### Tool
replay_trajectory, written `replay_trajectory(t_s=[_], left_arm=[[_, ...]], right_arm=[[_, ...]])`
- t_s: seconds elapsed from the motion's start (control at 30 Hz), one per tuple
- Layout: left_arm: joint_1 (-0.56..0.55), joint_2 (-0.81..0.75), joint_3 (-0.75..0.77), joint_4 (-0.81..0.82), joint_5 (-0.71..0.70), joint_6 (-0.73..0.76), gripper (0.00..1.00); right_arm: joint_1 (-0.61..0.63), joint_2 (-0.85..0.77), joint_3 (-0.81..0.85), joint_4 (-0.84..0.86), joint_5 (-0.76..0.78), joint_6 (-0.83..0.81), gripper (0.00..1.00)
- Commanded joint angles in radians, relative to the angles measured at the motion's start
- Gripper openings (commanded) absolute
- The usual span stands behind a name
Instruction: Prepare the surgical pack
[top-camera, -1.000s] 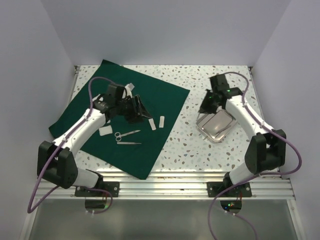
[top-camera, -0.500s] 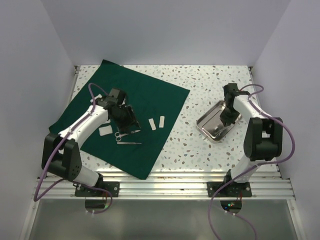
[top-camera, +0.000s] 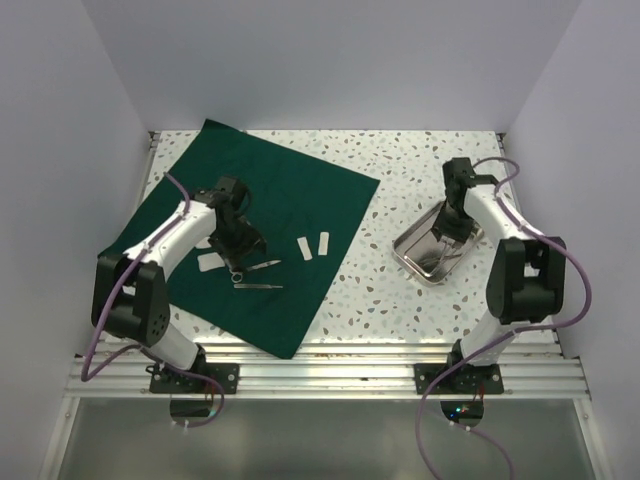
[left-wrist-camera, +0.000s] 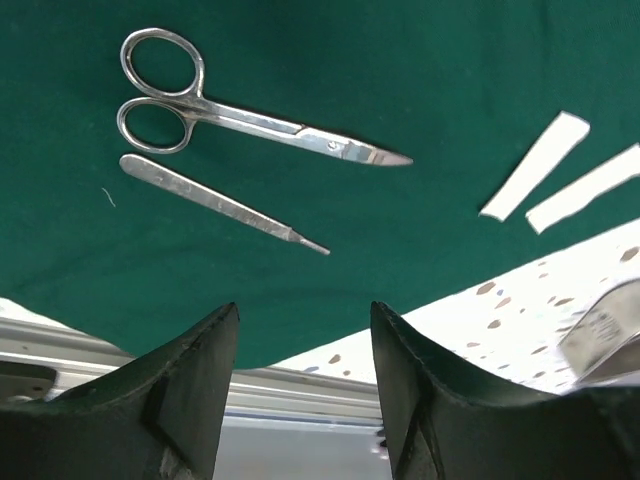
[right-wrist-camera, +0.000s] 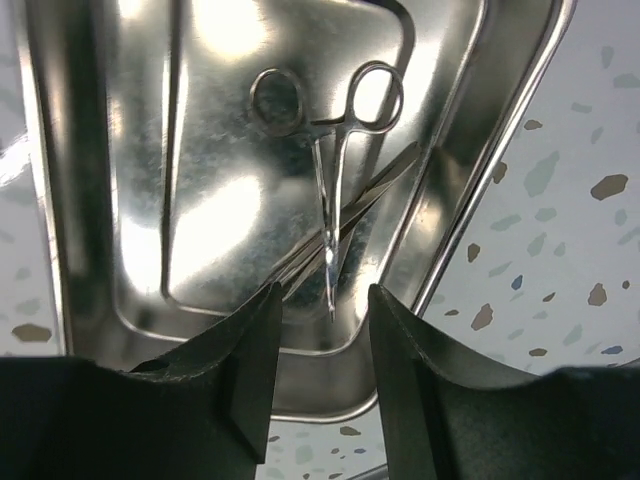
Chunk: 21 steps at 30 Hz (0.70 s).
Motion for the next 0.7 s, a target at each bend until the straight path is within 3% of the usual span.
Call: replay_trajectory(t_s=[0.0, 0.23, 0.5, 0.67], left_arm=[[0.026, 0.034, 0.002, -0.010, 0.036, -0.176, 0.59], [0.026, 0.116, 0.003, 0.053, 0.102, -0.345, 0.57], [0.033, 0.158, -0.027, 0.125, 0.098, -0.520, 0.54], [0.047, 0.207, 0.005, 0.112, 0.076, -0.548, 0.53]], right_arm=[[0.087, -0.109, 0.079, -0.048, -0.028, -0.081, 0.45], [0.275, -0.235, 0.059, -0.049, -0.052, -0.082, 0.46], [0.292, -0.294, -0.016, -0.046, -0.077, -0.125, 0.46], [0.290, -0.320, -0.036, -0.031, -0.113, -0.139, 0.46]])
